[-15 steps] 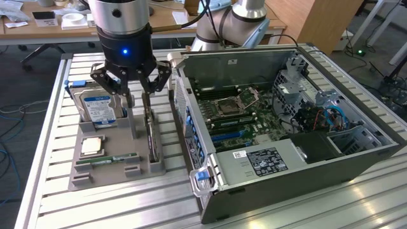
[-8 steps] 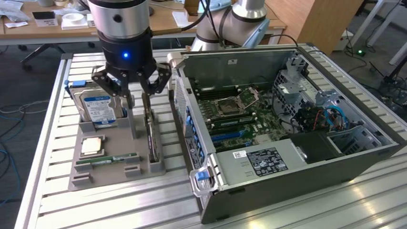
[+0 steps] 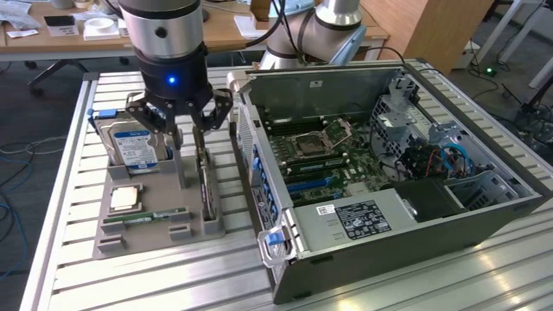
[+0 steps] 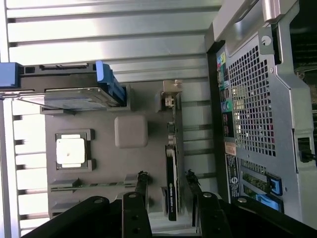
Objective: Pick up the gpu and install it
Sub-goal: 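Pick up the gpu and move the gpu toward the slot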
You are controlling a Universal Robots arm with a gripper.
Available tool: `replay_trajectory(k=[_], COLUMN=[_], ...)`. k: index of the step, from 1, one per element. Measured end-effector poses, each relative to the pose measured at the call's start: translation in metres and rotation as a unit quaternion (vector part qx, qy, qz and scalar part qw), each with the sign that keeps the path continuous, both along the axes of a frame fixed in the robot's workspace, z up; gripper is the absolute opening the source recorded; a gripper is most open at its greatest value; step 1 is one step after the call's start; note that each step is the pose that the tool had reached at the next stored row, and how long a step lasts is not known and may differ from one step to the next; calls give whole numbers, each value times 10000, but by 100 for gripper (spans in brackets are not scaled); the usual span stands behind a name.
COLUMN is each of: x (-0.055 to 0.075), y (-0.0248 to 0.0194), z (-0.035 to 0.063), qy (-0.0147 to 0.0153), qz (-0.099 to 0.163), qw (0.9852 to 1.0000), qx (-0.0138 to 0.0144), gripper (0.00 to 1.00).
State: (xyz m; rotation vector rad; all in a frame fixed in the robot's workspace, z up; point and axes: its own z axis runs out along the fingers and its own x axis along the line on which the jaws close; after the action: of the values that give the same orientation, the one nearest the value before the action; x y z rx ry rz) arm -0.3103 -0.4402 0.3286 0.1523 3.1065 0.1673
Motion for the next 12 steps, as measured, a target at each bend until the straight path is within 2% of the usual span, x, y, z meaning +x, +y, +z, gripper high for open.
replay_trajectory(k=[7,12], x=[0,0], y=[-18,-67], z=[-13,-15], qy=[0,0], qz=[0,0], qw=[10000,10000], qx=[1,1], gripper=[43,43])
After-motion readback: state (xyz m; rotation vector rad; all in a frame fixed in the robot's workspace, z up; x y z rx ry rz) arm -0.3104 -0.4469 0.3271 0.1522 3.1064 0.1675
